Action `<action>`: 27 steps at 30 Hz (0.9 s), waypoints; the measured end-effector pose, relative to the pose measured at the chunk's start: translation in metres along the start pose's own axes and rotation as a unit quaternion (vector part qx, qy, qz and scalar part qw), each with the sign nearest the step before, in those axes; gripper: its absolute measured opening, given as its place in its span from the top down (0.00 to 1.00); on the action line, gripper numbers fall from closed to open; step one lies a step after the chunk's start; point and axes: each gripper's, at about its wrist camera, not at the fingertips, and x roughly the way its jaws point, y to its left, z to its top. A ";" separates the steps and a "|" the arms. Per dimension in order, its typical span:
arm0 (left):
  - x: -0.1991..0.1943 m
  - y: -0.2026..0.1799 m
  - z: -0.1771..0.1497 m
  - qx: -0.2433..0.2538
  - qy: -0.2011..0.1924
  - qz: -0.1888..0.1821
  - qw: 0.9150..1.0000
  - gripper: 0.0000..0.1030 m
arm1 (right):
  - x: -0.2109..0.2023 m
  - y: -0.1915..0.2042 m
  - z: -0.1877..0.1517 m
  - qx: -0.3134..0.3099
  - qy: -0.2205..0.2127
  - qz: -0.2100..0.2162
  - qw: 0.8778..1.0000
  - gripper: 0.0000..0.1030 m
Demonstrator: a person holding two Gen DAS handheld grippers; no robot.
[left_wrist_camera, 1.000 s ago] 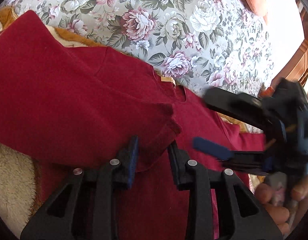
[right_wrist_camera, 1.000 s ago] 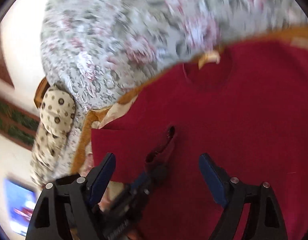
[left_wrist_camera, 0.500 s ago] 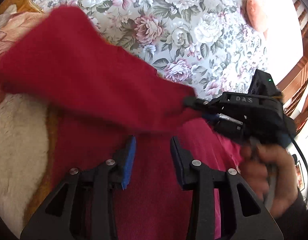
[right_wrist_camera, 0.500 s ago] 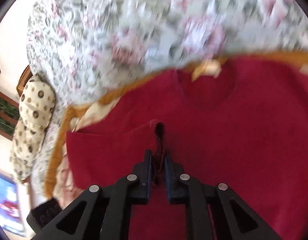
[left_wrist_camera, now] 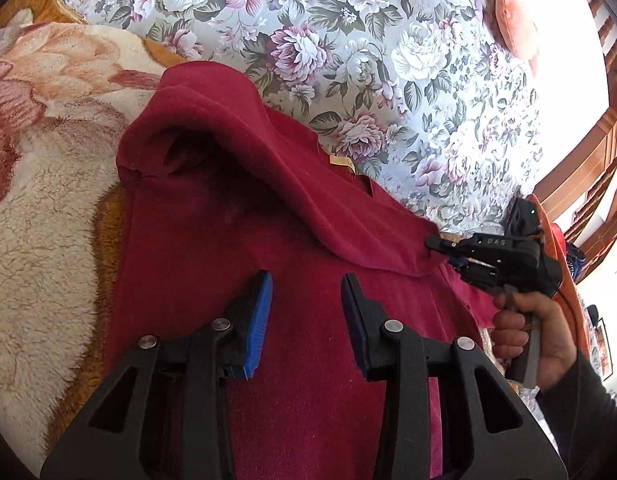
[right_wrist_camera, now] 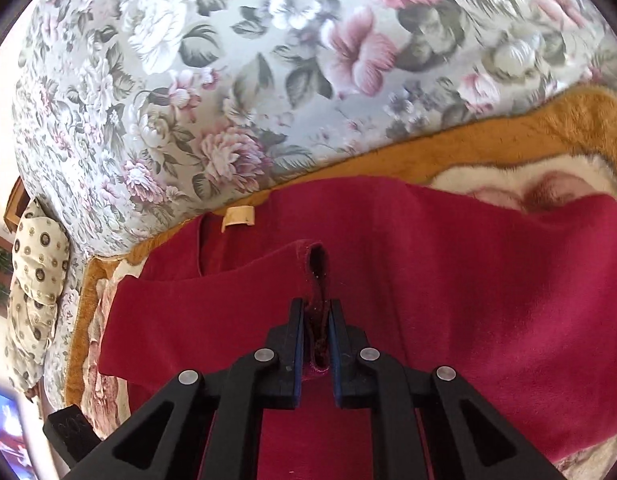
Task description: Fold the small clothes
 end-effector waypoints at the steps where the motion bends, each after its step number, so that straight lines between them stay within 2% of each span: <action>1: 0.000 0.000 0.000 0.000 0.000 -0.001 1.000 0.66 | 0.001 -0.002 -0.001 0.000 -0.004 -0.005 1.000 0.90; 8: -0.001 0.001 0.000 -0.004 0.000 -0.007 1.000 0.66 | -0.012 -0.011 0.000 -0.012 -0.040 -0.062 0.997 0.89; 10: -0.004 0.002 0.000 -0.009 -0.002 -0.013 1.000 0.66 | -0.026 -0.004 -0.001 -0.031 -0.071 -0.123 0.989 0.87; 11: -0.005 0.003 -0.001 -0.010 -0.002 -0.015 1.000 0.66 | -0.033 0.003 -0.004 -0.047 -0.089 -0.129 0.987 0.87; 13: -0.012 0.002 -0.003 -0.010 -0.005 -0.009 1.000 0.66 | -0.040 0.016 -0.010 -0.078 -0.102 -0.093 0.987 0.87; 14: -0.017 0.001 -0.003 -0.009 -0.005 -0.004 1.000 0.66 | -0.037 0.026 -0.015 -0.100 -0.090 -0.058 0.989 0.87; 16: -0.034 -0.001 0.002 -0.009 -0.022 0.007 1.000 0.66 | -0.028 0.038 -0.022 -0.131 -0.073 -0.045 0.988 0.87; 17: -0.047 -0.003 0.009 -0.009 -0.043 0.010 0.999 0.64 | -0.020 0.042 -0.025 -0.146 -0.065 -0.055 0.986 0.87; 20: -0.067 -0.002 0.039 -0.001 -0.086 0.055 0.995 0.46 | 0.005 0.029 -0.034 -0.153 -0.037 -0.087 0.984 0.87; 21: -0.070 0.000 0.049 -0.001 -0.096 0.067 0.993 0.45 | 0.003 0.028 -0.041 -0.167 -0.061 -0.081 0.981 0.87; 24: -0.062 0.005 0.077 -0.003 -0.098 0.086 0.991 0.45 | 0.003 0.031 -0.050 -0.189 -0.079 -0.098 0.974 0.87; 27: -0.040 0.006 0.079 0.011 -0.055 0.087 0.995 0.45 | 0.007 0.037 -0.054 -0.205 -0.087 -0.122 0.967 0.87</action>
